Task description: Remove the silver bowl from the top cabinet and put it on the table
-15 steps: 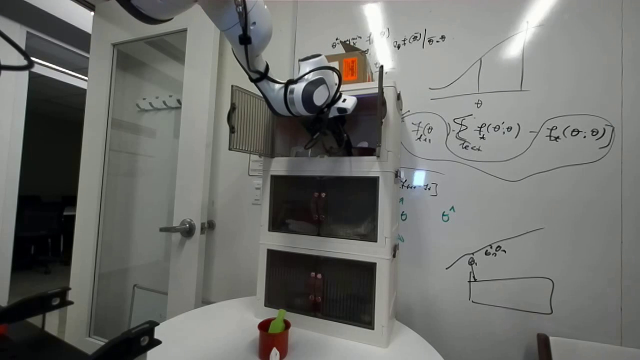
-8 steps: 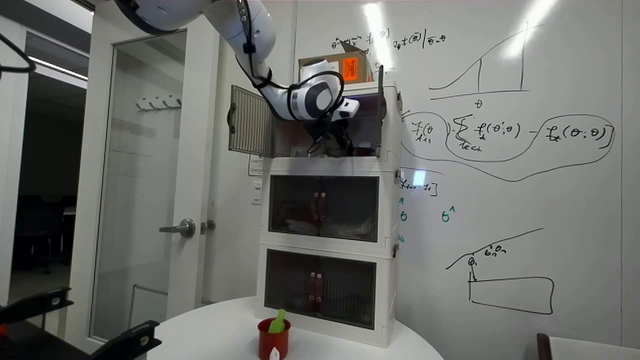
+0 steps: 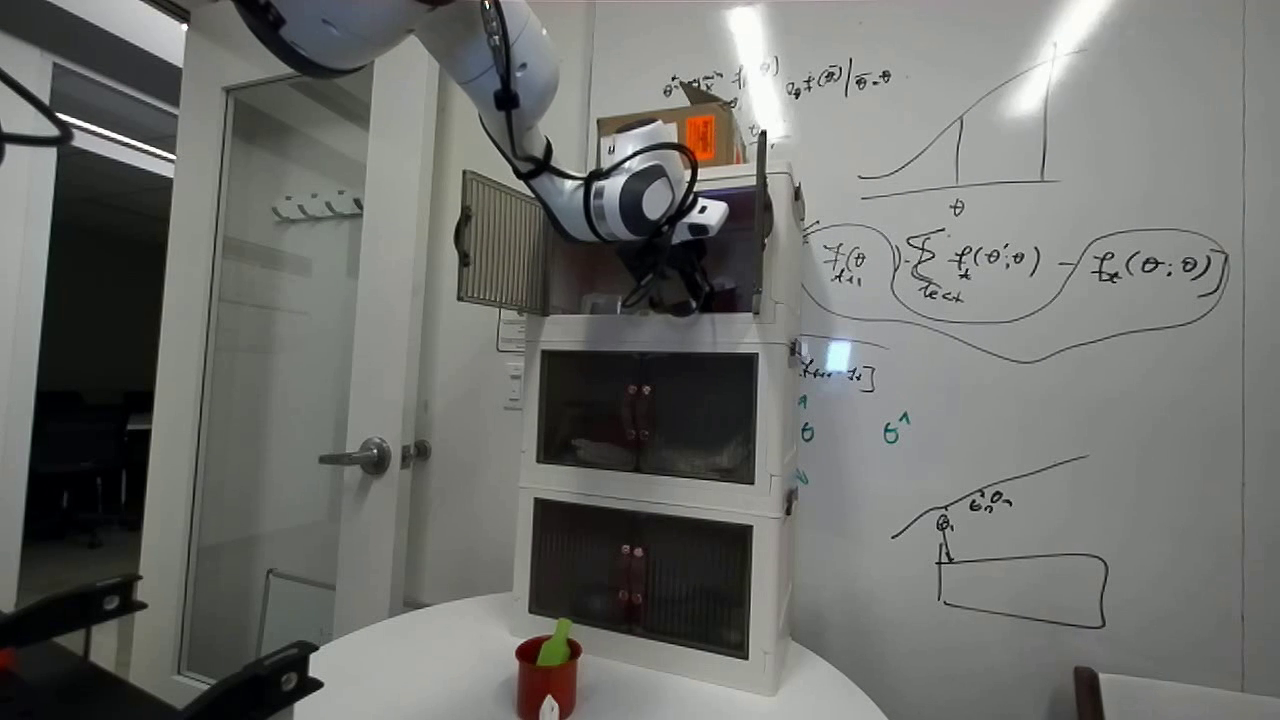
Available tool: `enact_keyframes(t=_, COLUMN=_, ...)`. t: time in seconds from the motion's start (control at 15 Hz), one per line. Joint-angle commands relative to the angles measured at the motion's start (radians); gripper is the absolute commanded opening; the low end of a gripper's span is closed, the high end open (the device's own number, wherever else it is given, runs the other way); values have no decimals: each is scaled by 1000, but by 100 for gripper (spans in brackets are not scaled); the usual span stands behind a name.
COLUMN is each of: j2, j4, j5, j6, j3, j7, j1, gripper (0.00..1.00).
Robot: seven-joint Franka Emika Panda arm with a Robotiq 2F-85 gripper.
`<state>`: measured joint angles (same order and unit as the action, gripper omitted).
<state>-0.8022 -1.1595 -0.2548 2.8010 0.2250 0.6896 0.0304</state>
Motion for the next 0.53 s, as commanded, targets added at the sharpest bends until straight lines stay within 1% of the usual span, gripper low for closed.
enact_keyframes(t=0.0, j2=-5, j4=30, j5=21, j6=-22, j3=7, j7=48, j1=-14, gripper=1)
enact_keyframes(t=0.2, j2=28, j4=-3, j5=9, j6=-28, j3=-1, j7=54, j1=-33, gripper=1)
enact_keyframes(t=0.47, j2=100, j4=-55, j5=-14, j6=-144, j3=-27, j7=68, j1=-86, gripper=1)
